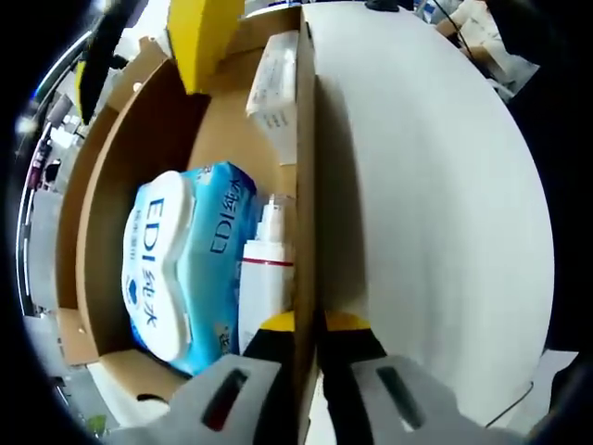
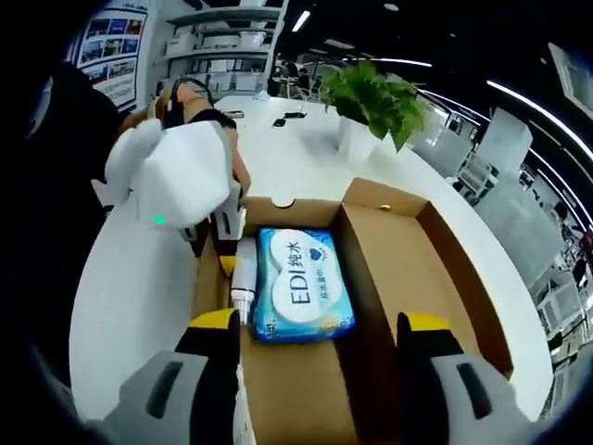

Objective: Operate the shoe box by opening the lid, removing the specified soft item, and placing it in the target area until the item is outside and the box remains undamaged.

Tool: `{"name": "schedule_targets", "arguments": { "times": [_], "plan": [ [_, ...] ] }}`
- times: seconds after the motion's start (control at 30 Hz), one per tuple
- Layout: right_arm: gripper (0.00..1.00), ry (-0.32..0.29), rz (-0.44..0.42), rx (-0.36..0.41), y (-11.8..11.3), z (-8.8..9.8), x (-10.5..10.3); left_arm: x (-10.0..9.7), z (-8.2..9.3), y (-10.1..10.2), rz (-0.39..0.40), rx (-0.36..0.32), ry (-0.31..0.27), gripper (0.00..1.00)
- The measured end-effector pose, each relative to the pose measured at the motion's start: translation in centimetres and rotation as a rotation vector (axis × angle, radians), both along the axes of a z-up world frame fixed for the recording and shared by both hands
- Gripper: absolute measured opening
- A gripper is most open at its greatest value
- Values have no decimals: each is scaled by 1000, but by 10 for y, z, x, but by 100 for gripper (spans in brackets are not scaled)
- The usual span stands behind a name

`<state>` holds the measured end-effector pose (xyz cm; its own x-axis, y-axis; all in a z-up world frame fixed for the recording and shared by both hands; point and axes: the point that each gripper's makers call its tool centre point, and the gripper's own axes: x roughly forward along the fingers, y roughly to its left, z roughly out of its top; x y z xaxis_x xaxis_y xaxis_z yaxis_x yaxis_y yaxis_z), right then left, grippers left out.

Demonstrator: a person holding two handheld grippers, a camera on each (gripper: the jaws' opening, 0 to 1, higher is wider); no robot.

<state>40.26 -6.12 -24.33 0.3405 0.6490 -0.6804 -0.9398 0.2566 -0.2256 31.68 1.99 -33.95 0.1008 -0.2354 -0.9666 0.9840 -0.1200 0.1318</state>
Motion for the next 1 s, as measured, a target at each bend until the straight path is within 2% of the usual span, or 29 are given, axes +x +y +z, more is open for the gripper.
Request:
{"name": "schedule_targets", "arguments": {
  "times": [0.13,0.4,0.77,1.0],
  "plan": [
    [71,36,10,8,15,-18,4,2,0,-1,-2,0,1,3],
    [71,63,39,15,33,-32,2,3,-1,0,-1,-2,-2,3],
    [71,97,49,-6,39,-49,-2,3,-1,-1,-2,-3,-6,3],
    [65,117,57,-23,39,-60,2,3,-1,-2,-3,-3,-10,3]
  ]
}}
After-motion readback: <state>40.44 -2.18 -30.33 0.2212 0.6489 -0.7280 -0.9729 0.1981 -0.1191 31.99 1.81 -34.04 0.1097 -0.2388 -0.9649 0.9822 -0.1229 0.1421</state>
